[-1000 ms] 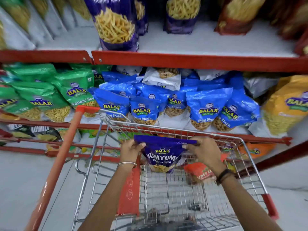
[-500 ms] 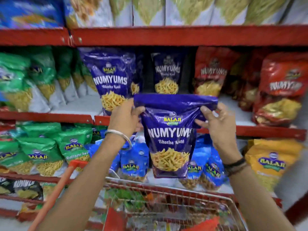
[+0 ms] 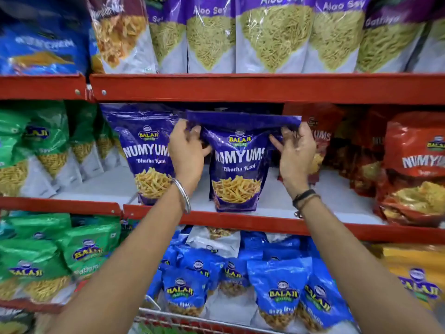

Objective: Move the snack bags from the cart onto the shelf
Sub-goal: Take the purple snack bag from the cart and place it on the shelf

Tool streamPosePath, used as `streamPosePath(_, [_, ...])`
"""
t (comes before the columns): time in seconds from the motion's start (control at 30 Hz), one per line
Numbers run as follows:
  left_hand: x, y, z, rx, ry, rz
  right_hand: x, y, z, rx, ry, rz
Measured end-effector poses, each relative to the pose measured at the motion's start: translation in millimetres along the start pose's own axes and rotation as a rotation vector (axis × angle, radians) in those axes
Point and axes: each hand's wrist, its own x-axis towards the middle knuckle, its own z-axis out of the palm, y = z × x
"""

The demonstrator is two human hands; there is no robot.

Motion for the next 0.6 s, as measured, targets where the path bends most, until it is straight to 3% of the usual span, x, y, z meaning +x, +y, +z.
streamPosePath(0.17, [12, -42, 9, 0.027, 0.070, 0.024, 7, 50, 5, -0.040, 0.019, 0.008])
streamPosePath(0.3, [31, -65, 13, 0.284, -0.009, 0.072, 18, 69, 12, -0.178, 0.053, 0.114])
streamPosePath(0.4, [16, -90, 10, 0.326, -0.144, 0.001, -4, 93, 8, -0.264, -0.156, 0.299])
streamPosePath(0.5, [-3, -117, 1, 0.411, -0.346, -0.074, -26, 112, -3, -0.354, -0.447, 0.367])
streamPosePath(0.6, [-4, -135, 0, 0.384, -0.445, -0.067, -24, 123, -7, -0.478, -0.481, 0.355])
